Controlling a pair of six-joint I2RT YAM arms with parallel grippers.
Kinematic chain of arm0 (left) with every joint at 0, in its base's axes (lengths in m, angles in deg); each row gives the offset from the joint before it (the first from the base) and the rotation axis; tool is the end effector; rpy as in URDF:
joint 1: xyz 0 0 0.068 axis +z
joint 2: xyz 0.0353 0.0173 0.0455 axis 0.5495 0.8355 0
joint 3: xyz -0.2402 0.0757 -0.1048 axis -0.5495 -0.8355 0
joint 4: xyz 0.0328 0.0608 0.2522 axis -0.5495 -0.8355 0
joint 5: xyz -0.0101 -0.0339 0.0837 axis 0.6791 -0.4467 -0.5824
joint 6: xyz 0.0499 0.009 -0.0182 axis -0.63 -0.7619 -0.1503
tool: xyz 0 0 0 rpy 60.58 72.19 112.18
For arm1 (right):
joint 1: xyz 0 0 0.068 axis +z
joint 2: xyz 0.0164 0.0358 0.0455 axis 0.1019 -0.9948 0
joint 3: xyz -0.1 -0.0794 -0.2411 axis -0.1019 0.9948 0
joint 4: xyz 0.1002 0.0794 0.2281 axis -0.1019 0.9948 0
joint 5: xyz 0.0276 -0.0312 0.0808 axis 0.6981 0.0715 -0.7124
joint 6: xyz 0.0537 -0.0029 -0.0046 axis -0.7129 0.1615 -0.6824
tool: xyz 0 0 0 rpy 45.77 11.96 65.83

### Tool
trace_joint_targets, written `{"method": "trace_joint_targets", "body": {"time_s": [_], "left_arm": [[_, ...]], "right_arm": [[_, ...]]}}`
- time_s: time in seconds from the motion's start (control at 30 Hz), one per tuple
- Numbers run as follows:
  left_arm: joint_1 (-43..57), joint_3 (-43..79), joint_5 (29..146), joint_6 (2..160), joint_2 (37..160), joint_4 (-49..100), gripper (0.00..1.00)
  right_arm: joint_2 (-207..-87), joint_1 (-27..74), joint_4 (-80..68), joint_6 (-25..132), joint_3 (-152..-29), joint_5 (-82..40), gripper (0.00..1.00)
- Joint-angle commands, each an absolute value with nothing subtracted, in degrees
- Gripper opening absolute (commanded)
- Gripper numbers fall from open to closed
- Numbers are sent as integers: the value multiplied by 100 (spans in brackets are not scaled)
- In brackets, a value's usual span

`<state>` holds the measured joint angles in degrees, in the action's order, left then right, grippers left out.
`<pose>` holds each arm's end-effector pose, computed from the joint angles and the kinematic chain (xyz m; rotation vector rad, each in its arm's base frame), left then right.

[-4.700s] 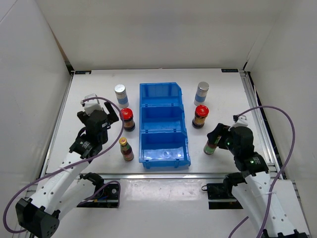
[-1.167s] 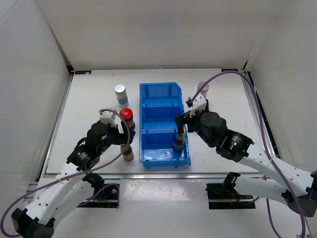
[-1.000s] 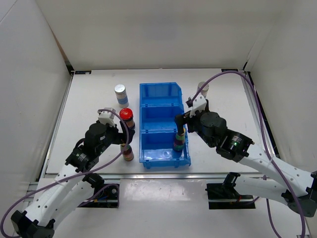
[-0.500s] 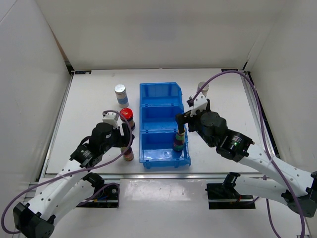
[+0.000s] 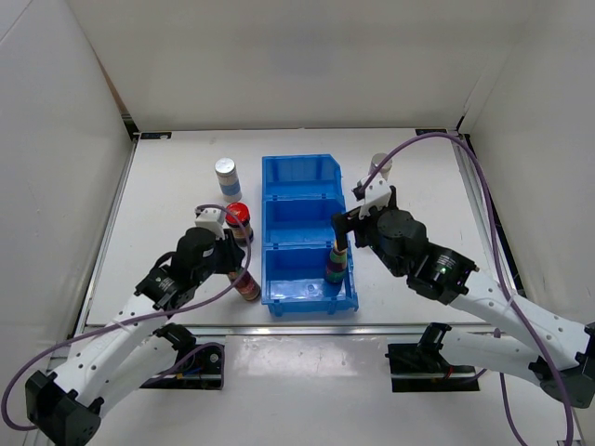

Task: Organize the condiment bottles

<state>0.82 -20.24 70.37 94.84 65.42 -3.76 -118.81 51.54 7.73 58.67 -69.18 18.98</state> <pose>0.1415 -0.0836 0.2527 0.0487 2.2018 -0.4022 0.1269 0.1629 0.3665 -0.4463 1.7077 0.2440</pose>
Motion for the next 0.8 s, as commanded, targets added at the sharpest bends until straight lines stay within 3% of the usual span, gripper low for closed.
{"method": "trace_joint_targets", "body": {"time_s": [0.0,0.13,0.33,0.77], "left_arm": [[64,-1633,6776,9275,6611,-762,24],[64,-1133,6538,9038,6673,-938,11],[64,-140,6527,8284,6778,-939,11],[64,347,9858,7349,7041,333,11]], "right_arm": [[-11711,5146,751,5883,-6906,2052,97],[-11710,5146,751,5883,-6853,2052,97],[-11658,5146,751,5883,-6853,2105,98],[-11552,5146,751,5883,-6677,2272,100]]}}
